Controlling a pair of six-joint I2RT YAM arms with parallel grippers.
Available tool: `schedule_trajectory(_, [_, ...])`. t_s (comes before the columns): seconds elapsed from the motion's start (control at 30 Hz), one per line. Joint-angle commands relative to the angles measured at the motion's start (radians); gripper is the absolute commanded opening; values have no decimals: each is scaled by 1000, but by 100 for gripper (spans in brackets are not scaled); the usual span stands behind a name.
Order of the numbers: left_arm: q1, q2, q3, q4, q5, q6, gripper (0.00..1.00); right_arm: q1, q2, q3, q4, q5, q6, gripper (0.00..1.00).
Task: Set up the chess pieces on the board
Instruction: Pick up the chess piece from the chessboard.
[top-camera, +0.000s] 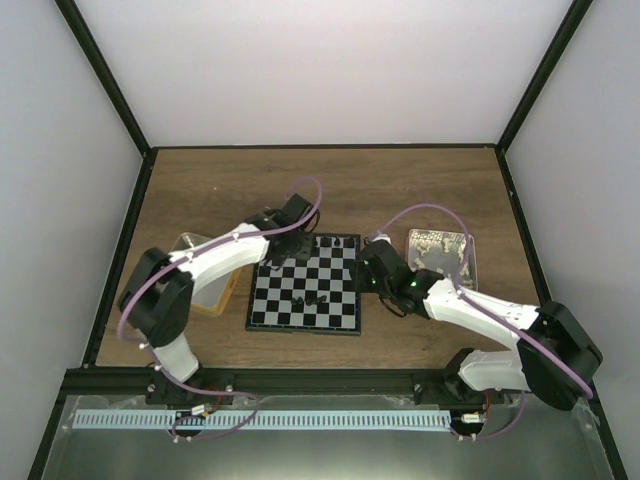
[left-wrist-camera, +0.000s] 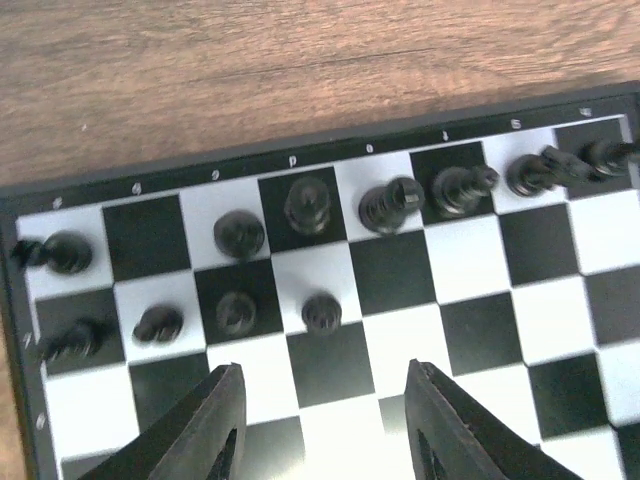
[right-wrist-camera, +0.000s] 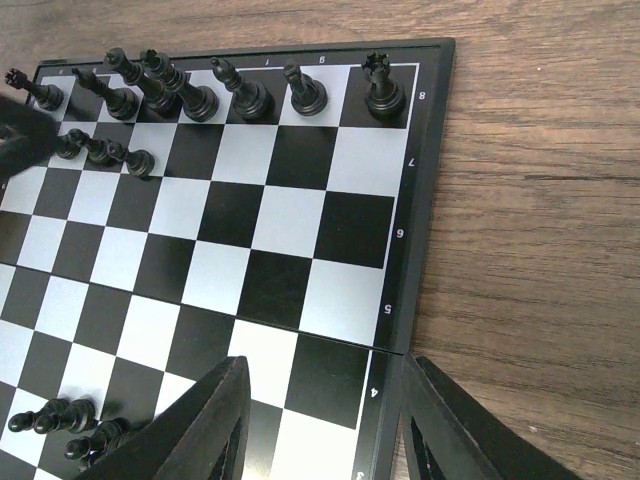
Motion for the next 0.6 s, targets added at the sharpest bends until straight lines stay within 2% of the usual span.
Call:
schedule_trajectory(0.0, [-18,-139,-84,-34,60,-16,47,-8,-22,-1,14,10,-2,43])
schedule_trajectory(0.2, [-84,-257,-202,-91,141,-32,47,-8,-30,-2,13,8,6,43])
schedule_trajectory(0.43, [-125,-288,-309,-95,219,-33,31,-8,-27,-1,14,3,11,43])
schedule_trajectory(0.57, [-128,-275,-318,-93,221,-32,25,-8,-24,-1,13,-1,11,43])
